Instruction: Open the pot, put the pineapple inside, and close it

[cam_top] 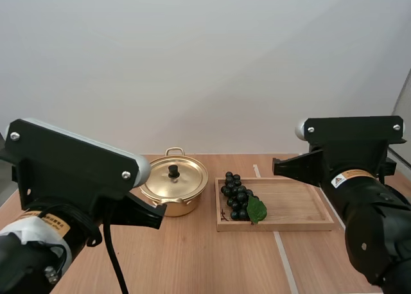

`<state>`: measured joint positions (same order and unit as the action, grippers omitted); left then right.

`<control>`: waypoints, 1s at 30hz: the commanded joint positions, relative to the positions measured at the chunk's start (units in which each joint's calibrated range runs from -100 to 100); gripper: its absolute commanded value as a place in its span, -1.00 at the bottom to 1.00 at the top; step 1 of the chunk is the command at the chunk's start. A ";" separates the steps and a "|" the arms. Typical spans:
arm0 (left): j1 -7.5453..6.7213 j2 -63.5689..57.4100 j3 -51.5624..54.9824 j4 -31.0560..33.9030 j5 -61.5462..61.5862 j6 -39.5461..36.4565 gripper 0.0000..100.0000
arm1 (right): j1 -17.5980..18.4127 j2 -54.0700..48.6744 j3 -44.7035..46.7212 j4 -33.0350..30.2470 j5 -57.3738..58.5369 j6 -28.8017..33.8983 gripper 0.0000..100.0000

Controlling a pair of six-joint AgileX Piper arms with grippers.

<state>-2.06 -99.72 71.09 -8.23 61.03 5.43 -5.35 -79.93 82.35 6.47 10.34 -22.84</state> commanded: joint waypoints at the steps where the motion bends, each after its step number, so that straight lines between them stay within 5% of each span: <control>1: -0.16 -0.28 1.64 -0.92 -1.69 -1.32 -1.00 | -0.01 -3.33 3.01 -0.73 -6.09 -1.11 -1.00; 9: -0.24 -0.28 11.35 1.26 -18.71 2.67 -1.00 | -0.17 -7.19 10.89 -0.73 -14.21 -1.01 -1.00; 22: -0.95 -0.28 24.15 -0.14 -18.54 4.38 -1.00 | -0.61 -9.18 11.19 -0.73 -10.89 -1.01 -1.00; 30: -1.12 -0.28 24.16 0.77 -17.18 4.38 -1.00 | -0.61 -9.52 11.19 -0.73 6.84 -1.01 -1.00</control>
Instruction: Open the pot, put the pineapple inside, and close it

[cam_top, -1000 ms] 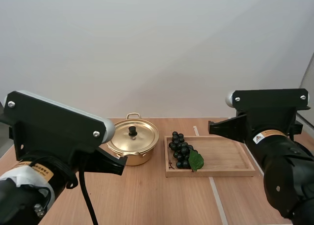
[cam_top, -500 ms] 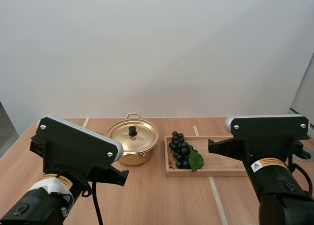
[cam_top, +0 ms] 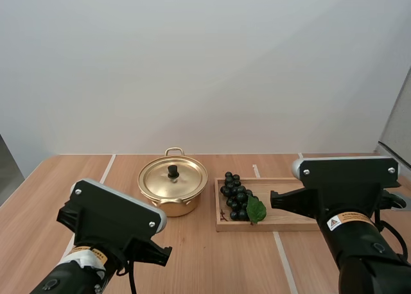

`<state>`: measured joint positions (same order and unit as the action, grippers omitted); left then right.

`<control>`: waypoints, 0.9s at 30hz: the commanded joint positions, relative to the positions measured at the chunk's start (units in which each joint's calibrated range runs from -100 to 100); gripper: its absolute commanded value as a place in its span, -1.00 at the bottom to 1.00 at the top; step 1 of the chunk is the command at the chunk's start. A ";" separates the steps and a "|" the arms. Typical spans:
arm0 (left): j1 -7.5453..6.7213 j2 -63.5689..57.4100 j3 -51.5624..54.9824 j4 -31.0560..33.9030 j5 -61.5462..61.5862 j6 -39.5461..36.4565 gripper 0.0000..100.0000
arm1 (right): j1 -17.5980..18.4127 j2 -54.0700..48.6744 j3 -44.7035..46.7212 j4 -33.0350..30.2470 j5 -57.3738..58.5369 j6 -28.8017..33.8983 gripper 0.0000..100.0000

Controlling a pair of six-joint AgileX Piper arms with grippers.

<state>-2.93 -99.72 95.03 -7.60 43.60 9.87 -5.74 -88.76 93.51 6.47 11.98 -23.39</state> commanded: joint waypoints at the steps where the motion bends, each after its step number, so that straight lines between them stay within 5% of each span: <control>1: -0.25 -0.28 0.22 0.14 0.25 -0.06 -1.00 | -0.23 -1.25 0.03 -0.73 6.48 -0.45 -1.00; 10: 0.29 -0.28 4.22 0.14 0.21 1.83 -1.00 | -0.01 -6.17 0.03 -0.73 8.73 -0.45 -1.00; 19: 0.74 -0.28 4.97 -0.05 -0.87 1.97 -1.00 | 0.78 -11.24 0.03 -0.46 26.37 -0.32 -1.00; 27: 1.17 -0.28 4.97 -0.51 -0.98 1.84 -1.00 | 2.23 -11.24 4.23 -2.04 24.84 -0.32 -1.00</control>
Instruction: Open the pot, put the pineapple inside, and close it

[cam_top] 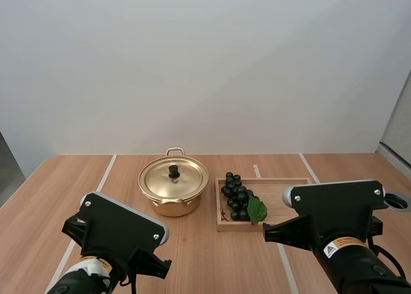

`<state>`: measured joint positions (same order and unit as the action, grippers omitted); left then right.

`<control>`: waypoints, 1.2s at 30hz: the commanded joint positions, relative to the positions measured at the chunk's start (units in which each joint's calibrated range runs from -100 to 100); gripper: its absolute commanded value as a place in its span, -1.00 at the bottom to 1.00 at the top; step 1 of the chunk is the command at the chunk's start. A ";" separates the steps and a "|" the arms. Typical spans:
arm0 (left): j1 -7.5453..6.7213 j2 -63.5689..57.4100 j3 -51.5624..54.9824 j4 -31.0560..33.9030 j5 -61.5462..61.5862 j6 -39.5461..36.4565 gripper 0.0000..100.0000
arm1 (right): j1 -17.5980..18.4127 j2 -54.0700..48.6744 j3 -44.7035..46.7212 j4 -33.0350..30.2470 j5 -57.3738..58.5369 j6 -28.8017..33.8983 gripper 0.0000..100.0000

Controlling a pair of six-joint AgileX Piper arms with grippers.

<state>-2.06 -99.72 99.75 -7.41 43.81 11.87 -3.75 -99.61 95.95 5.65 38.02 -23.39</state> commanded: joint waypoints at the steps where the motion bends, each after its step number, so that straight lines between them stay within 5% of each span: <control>1: 0.32 -0.28 0.25 -0.82 -1.27 -0.15 -1.00 | 0.31 -0.39 2.81 -1.68 -2.01 -0.32 -1.00; 23: 2.11 -0.28 0.25 -1.97 -12.41 -12.42 -1.00 | 1.36 -0.39 4.05 -3.90 -5.67 2.21 -1.00; 36: -1.50 -0.28 0.25 -0.99 -12.83 -15.22 -1.00 | 1.71 -0.39 4.05 -3.78 -5.67 2.21 -1.00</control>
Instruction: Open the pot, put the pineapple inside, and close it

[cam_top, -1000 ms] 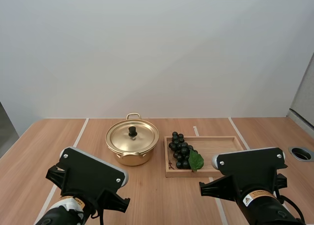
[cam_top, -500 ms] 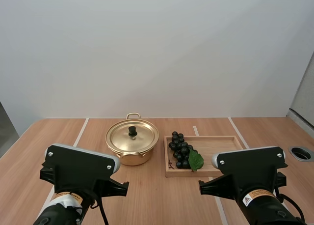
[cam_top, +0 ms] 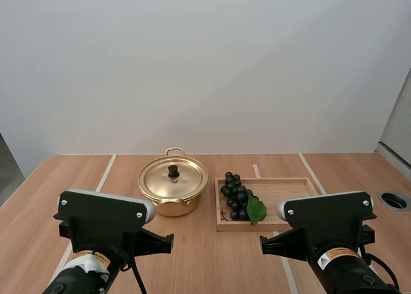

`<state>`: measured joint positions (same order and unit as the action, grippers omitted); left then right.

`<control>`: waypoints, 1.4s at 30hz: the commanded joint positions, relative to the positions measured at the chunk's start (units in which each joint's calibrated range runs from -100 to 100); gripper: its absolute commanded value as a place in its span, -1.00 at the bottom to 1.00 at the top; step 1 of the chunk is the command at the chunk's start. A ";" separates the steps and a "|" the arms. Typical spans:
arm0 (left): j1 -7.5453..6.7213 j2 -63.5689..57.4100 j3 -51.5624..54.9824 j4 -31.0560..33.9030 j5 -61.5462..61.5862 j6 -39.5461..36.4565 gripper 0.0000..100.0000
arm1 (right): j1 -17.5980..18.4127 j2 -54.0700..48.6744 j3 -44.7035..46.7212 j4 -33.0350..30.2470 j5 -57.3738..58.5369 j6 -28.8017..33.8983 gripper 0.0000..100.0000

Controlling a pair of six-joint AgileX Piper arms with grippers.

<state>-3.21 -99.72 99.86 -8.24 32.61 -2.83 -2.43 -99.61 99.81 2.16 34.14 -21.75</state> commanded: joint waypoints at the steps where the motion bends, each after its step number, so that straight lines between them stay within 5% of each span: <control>1: -0.35 -0.28 0.14 -0.16 -1.63 -0.52 -1.00 | 0.74 -0.39 0.19 -0.30 -1.79 0.57 -1.00; 42: 2.35 -0.28 0.14 -0.16 -3.22 -1.05 -1.00 | 2.34 -0.39 0.19 2.98 -1.79 0.57 -1.00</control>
<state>-0.90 -99.72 99.86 -8.24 31.55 -3.06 -0.23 -99.61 99.86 4.57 34.14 -21.67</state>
